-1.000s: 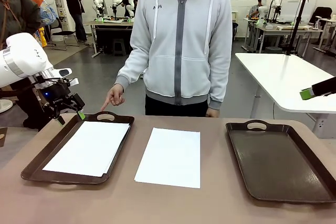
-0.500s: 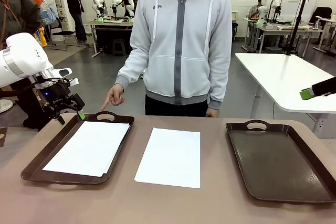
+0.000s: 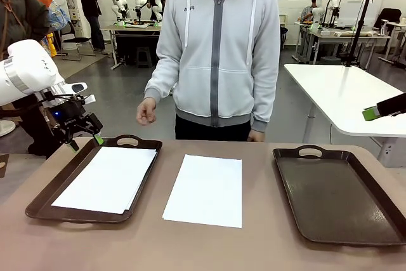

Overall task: Sort the A4 documents.
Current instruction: Receive the A4 Paper.

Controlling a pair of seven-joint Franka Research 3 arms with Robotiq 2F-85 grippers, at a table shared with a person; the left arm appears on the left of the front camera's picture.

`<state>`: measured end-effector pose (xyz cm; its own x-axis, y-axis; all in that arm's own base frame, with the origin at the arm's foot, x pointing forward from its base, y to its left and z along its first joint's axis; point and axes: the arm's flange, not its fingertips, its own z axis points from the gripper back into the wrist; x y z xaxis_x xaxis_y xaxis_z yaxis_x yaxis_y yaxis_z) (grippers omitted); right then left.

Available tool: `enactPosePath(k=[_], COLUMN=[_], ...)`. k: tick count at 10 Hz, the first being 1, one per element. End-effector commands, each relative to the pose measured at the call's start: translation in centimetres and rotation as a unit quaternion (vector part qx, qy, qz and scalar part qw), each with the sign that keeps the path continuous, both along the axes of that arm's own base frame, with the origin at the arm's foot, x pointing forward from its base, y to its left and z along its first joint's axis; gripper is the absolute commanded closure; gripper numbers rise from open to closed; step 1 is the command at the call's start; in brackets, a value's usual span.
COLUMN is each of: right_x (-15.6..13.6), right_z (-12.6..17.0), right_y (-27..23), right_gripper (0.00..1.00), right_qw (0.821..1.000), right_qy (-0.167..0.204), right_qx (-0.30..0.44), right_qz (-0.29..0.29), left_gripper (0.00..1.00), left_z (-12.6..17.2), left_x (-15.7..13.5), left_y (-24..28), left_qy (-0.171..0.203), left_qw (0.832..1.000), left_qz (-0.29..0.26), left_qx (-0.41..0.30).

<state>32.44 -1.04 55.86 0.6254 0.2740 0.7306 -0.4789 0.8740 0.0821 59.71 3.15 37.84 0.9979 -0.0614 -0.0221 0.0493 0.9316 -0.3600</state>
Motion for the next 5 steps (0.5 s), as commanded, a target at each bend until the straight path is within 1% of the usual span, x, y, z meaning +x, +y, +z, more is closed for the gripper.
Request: enactPosePath(k=[1,2,3,4,5], right_x=[0.1,0.1,0.1,0.1,0.1], right_z=[-0.1,-0.1,-0.1,-0.1,-0.1], right_y=[0.0,0.0,0.0,0.0,0.0], right_gripper=[0.00,0.00,0.00,0.00,0.00], right_qw=[1.000,1.000,1.000,1.000,1.000], right_qy=[0.001,0.001,0.001,0.001,0.001], right_qx=[0.008,0.008,0.008,0.008,0.008], right_qz=[0.006,0.006,0.006,0.006,0.006], left_gripper=[0.00,0.00,0.00,0.00,0.00], left_z=[0.6,1.9,3.2,4.7,6.3], left_x=[1.3,1.3,0.6,-0.4,-2.0], left_y=[-5.6,-7.4,-8.9,-9.5,-10.5], left_qy=[-0.010,-0.024,-0.044,-0.069,-0.098], left_qw=[0.997,0.994,0.990,0.985,0.977], left_qz=[-0.076,-0.111,-0.136,-0.159,-0.190], left_qx=[0.009,0.005,0.007,0.009,-0.004])
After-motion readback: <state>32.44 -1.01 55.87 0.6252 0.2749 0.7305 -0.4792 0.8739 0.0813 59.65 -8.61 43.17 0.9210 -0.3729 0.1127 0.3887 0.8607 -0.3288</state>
